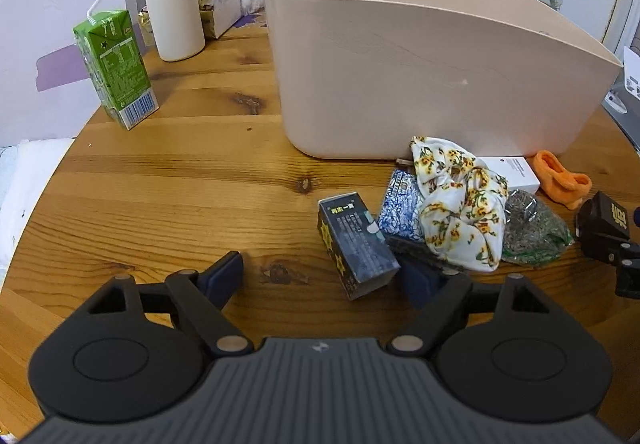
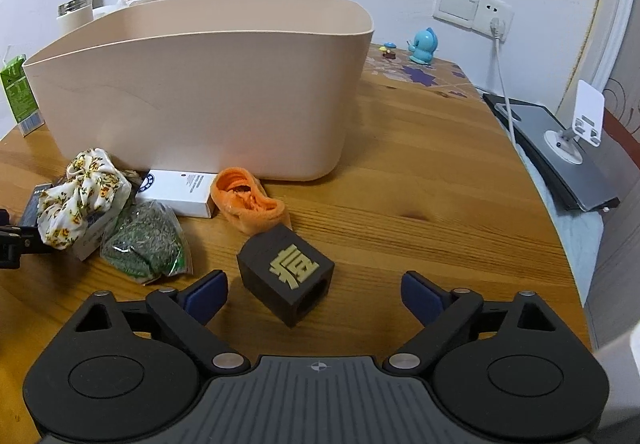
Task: Organize objects
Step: 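Grasp the dark blue box with left tool while right tool grasps the black cube, then carry the dark box and black cube into the basket and release both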
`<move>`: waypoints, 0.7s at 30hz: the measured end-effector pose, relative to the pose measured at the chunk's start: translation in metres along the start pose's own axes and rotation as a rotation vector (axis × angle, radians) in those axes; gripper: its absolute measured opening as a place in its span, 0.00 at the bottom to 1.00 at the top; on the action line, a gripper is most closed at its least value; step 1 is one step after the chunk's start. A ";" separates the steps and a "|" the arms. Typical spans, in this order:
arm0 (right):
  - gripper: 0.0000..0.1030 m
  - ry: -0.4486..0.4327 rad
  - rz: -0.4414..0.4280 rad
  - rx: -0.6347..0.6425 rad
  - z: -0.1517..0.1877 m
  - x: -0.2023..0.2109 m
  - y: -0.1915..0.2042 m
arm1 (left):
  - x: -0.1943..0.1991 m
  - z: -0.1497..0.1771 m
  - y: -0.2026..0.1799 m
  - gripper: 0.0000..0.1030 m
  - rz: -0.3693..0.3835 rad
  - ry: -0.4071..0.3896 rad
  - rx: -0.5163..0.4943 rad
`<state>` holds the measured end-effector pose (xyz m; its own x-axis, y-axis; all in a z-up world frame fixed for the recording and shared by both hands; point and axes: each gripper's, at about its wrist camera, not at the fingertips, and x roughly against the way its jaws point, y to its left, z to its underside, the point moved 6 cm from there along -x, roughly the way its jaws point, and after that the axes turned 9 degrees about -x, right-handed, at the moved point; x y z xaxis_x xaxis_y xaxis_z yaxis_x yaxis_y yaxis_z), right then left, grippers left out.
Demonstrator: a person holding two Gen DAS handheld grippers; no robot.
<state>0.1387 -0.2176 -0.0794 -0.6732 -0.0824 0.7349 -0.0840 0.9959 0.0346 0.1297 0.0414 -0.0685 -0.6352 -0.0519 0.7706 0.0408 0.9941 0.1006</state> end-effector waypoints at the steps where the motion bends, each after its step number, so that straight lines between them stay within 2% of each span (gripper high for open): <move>1: 0.85 0.002 -0.005 -0.001 0.000 -0.001 0.001 | 0.000 0.000 0.000 0.80 0.000 -0.002 -0.001; 3: 0.78 0.007 -0.021 -0.002 0.000 -0.004 0.003 | 0.000 0.000 0.001 0.74 -0.003 -0.013 -0.001; 5: 0.72 0.013 -0.034 -0.003 0.001 -0.006 0.005 | 0.001 -0.002 0.003 0.63 -0.004 -0.023 -0.002; 6: 0.65 0.006 -0.044 -0.007 0.001 -0.005 0.006 | 0.001 -0.002 0.003 0.59 -0.001 -0.028 -0.004; 8: 0.50 0.004 -0.066 -0.015 0.002 -0.005 0.007 | 0.003 -0.003 0.003 0.39 0.008 -0.038 -0.008; 10: 0.45 0.000 -0.073 -0.020 0.001 -0.003 0.009 | 0.004 -0.003 0.005 0.24 0.017 -0.045 -0.003; 16: 0.44 -0.011 -0.076 -0.036 0.005 0.002 0.010 | 0.007 -0.002 0.009 0.24 0.016 -0.052 -0.005; 21: 0.44 -0.044 -0.070 -0.052 0.001 0.018 0.005 | 0.026 -0.003 0.016 0.24 0.013 -0.091 0.004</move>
<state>0.1256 -0.2141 -0.0667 -0.6989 -0.1523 0.6988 -0.0946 0.9882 0.1208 0.1160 0.0561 -0.0447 -0.7019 -0.0305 0.7116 0.0460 0.9950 0.0881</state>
